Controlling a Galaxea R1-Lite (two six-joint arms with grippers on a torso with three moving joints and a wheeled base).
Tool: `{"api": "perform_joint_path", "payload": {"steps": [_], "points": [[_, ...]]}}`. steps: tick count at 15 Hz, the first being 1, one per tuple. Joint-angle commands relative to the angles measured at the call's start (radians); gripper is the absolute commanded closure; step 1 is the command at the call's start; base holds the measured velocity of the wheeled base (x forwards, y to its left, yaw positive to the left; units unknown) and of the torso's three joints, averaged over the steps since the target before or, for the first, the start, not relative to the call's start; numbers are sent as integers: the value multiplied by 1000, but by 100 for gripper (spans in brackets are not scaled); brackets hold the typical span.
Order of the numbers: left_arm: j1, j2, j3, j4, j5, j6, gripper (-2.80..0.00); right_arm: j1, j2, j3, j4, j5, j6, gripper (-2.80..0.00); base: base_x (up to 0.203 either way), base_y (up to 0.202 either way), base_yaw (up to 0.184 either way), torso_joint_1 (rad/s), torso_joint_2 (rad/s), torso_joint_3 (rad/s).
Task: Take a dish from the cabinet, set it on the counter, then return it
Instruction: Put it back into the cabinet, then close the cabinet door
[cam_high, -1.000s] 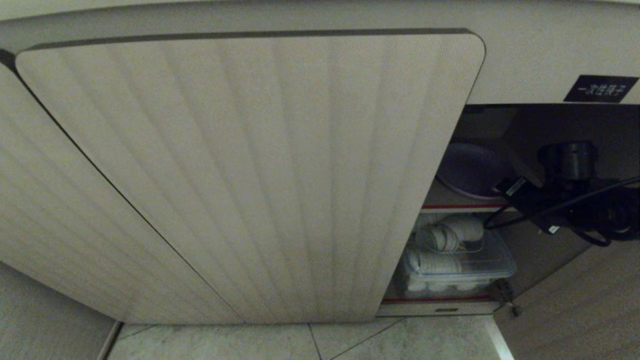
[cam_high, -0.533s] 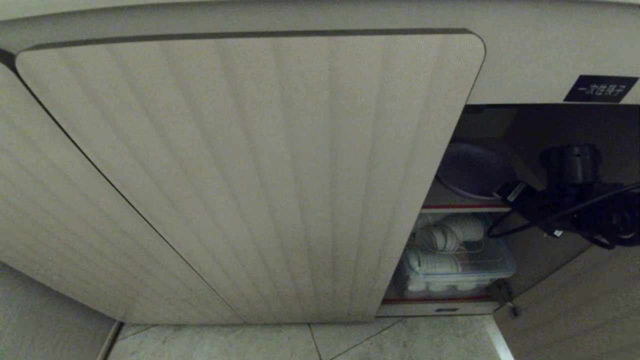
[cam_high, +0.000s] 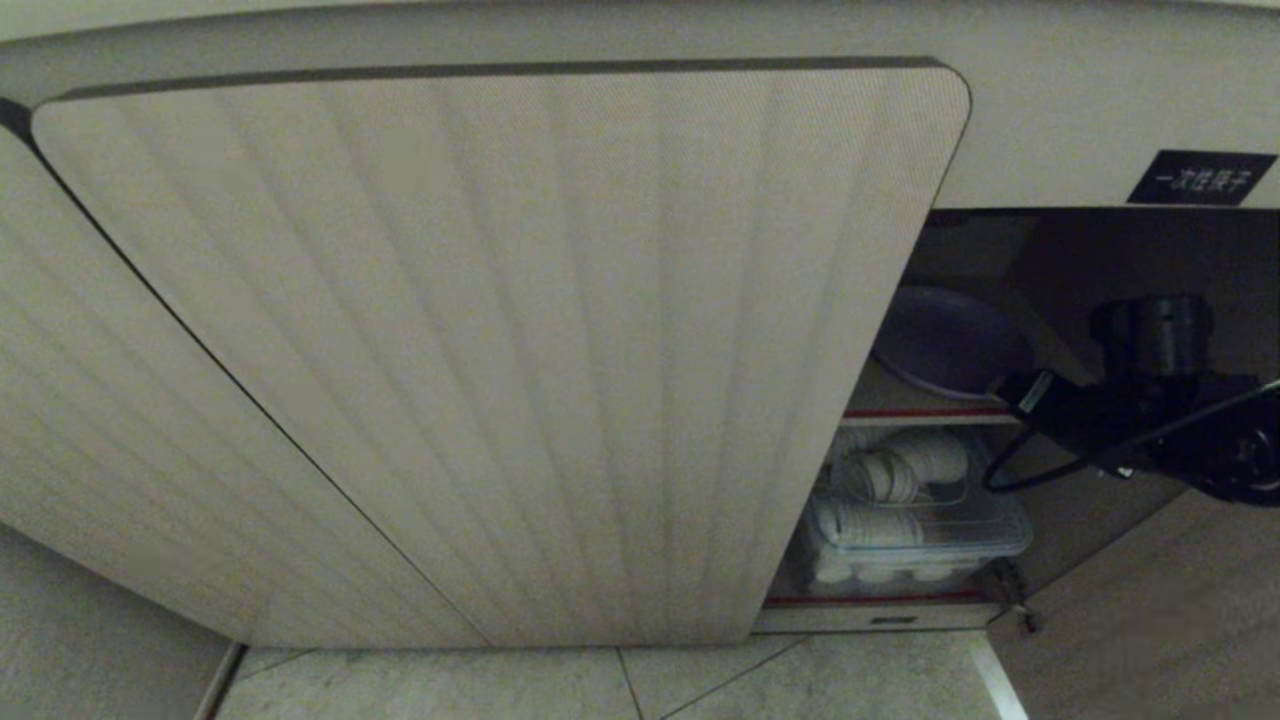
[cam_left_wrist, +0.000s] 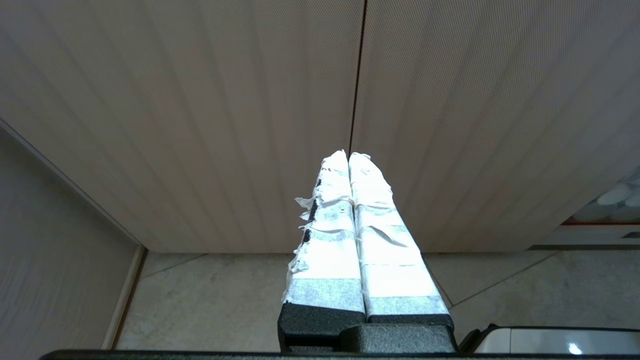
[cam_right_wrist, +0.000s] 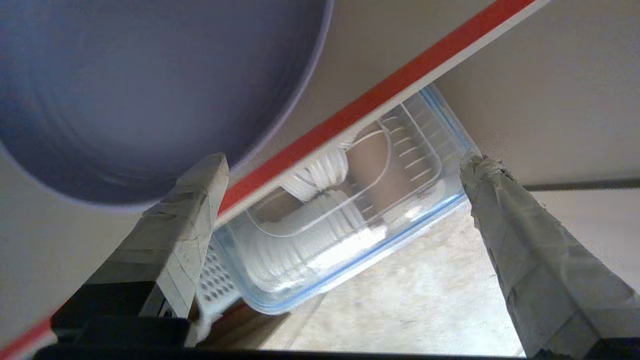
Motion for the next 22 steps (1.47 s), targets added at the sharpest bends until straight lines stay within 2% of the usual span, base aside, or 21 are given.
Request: {"api": "perform_joint_path", "payload": {"steps": [1, 6, 11, 17, 22], "points": [[0, 0, 0, 0, 0, 0, 0, 0, -7, 35, -41, 0, -36, -280, 0, 0, 0, 0, 0, 0], [0, 0, 0, 0, 0, 0, 0, 0, -12, 63, -119, 0, -88, -280, 0, 0, 0, 0, 0, 0], [0, 0, 0, 0, 0, 0, 0, 0, -19, 127, -256, 4, -226, -280, 0, 0, 0, 0, 0, 0], [0, 0, 0, 0, 0, 0, 0, 0, -25, 177, -354, 7, -343, -280, 0, 0, 0, 0, 0, 0], [0, 0, 0, 0, 0, 0, 0, 0, -39, 192, -383, 8, -388, -280, 0, 0, 0, 0, 0, 0]]}}
